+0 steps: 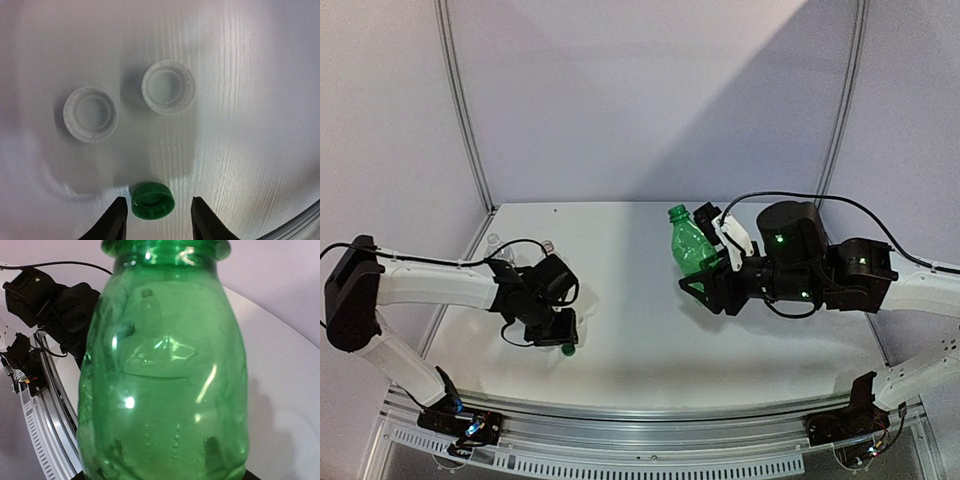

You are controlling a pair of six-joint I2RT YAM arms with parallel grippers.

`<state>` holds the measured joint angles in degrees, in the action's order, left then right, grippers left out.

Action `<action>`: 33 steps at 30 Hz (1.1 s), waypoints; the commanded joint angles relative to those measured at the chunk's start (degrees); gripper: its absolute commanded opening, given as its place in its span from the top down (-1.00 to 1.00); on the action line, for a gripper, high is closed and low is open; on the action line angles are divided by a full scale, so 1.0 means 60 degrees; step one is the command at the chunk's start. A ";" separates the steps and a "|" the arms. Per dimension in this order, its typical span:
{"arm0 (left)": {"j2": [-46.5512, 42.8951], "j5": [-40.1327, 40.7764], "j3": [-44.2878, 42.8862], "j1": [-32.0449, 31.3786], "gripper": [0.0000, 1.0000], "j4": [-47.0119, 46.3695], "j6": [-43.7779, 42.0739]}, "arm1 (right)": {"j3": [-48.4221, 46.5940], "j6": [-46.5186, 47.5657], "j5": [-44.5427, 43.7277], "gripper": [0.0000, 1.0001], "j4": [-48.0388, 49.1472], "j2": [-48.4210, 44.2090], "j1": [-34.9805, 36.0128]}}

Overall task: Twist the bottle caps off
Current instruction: Place the bottle cap at the center of the board, then pass from the right arm to the left

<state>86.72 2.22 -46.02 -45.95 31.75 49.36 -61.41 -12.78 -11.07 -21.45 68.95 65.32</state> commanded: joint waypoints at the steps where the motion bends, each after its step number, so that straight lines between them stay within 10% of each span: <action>1: -0.0638 0.0231 -0.0511 -0.0076 0.10 0.0370 0.0020 | 0.0198 0.0049 -0.0068 1.00 -0.0017 -0.0276 0.0028; 20: -0.3139 -0.0897 -0.2921 -0.1329 -0.06 -0.0384 -0.1765 | 0.0669 0.0108 0.1165 1.00 0.0986 -0.1070 0.0031; 33: -0.3070 -0.4453 -0.3718 -0.1433 -0.72 -0.3803 -0.2262 | 0.0644 -0.0108 0.3672 1.00 0.1983 -0.0892 0.0030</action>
<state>67.05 -17.12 -65.95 -53.47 16.25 37.21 -58.11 -12.82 6.22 -11.84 63.29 65.32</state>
